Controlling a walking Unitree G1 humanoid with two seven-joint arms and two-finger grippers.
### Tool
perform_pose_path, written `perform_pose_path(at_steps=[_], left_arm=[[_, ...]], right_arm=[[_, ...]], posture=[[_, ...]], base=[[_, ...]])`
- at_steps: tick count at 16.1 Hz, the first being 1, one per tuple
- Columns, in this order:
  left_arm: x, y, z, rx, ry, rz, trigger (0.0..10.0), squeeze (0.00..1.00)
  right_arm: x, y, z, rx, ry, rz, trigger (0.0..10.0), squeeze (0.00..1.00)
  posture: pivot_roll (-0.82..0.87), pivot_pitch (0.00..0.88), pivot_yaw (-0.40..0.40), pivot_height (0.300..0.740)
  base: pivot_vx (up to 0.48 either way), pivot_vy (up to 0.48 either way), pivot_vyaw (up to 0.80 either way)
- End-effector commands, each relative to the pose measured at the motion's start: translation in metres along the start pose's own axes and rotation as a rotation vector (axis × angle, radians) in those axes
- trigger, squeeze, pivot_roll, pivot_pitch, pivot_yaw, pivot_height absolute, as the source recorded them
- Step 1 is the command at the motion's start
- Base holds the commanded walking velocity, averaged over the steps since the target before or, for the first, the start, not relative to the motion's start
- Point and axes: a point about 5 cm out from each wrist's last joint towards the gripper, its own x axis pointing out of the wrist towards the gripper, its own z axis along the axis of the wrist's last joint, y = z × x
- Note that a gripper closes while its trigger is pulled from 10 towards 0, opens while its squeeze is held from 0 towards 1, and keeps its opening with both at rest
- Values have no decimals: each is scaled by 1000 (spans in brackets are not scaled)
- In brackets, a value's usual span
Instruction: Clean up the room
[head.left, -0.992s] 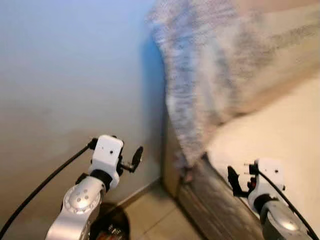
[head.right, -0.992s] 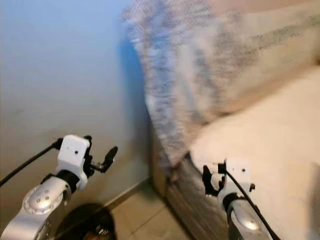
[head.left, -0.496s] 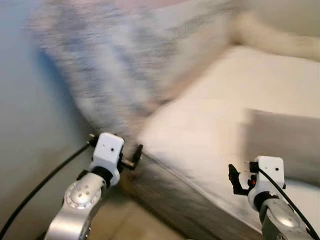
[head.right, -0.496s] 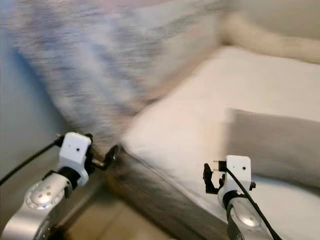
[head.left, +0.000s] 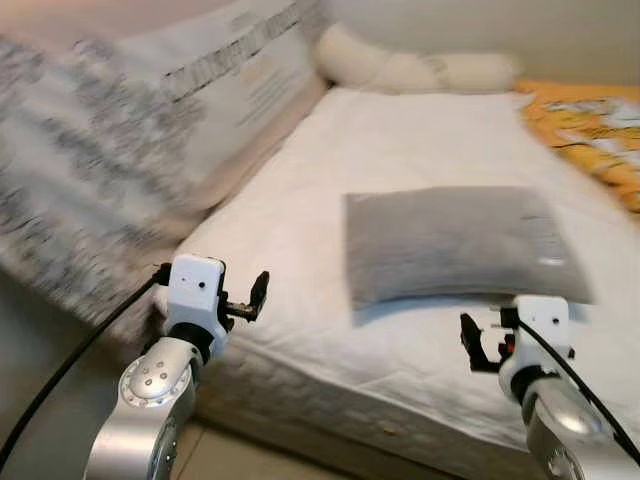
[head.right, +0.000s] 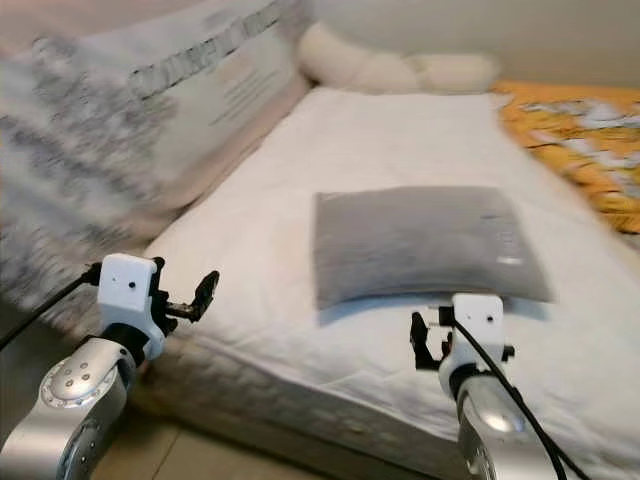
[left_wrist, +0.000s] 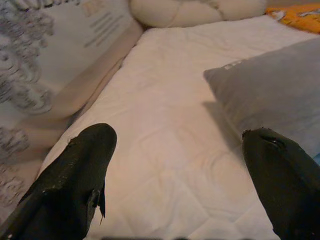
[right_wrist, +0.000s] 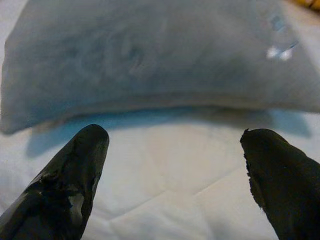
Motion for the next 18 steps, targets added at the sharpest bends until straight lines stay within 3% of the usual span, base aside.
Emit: perform_pose_path(at_steps=[1, 5, 7, 15, 18], left_arm=[[0, 7, -1, 4, 6, 32, 10000, 0], [0, 9, 0, -2, 0, 41, 10000, 0], [0, 9, 2, -3, -5, 39, 10000, 0], [-1, -4, -1, 16, 7, -65, 10000, 0], [0, -10, -2, 5, 26, -120, 10000, 0]], right_arm=[[7, 10, 4, -48, -16, 58, 10000, 0], [17, 16, 14, -95, -68, 99, 10000, 0], [17, 18, 12, -34, -54, 117, 10000, 0], [0, 14, 0, 48, -34, 46, 10000, 0], [-6, 11, -5, 64, -11, 38, 10000, 0]], posture=[[-58, 0, 31, 740], [-47, 0, 18, 740], [-42, 0, 15, 740], [-55, 0, 27, 740], [-73, 0, 38, 740]], base=[[307, 0, 0], [315, 0, 0], [317, 0, -353], [306, 0, -795], [0, 0, 0]])
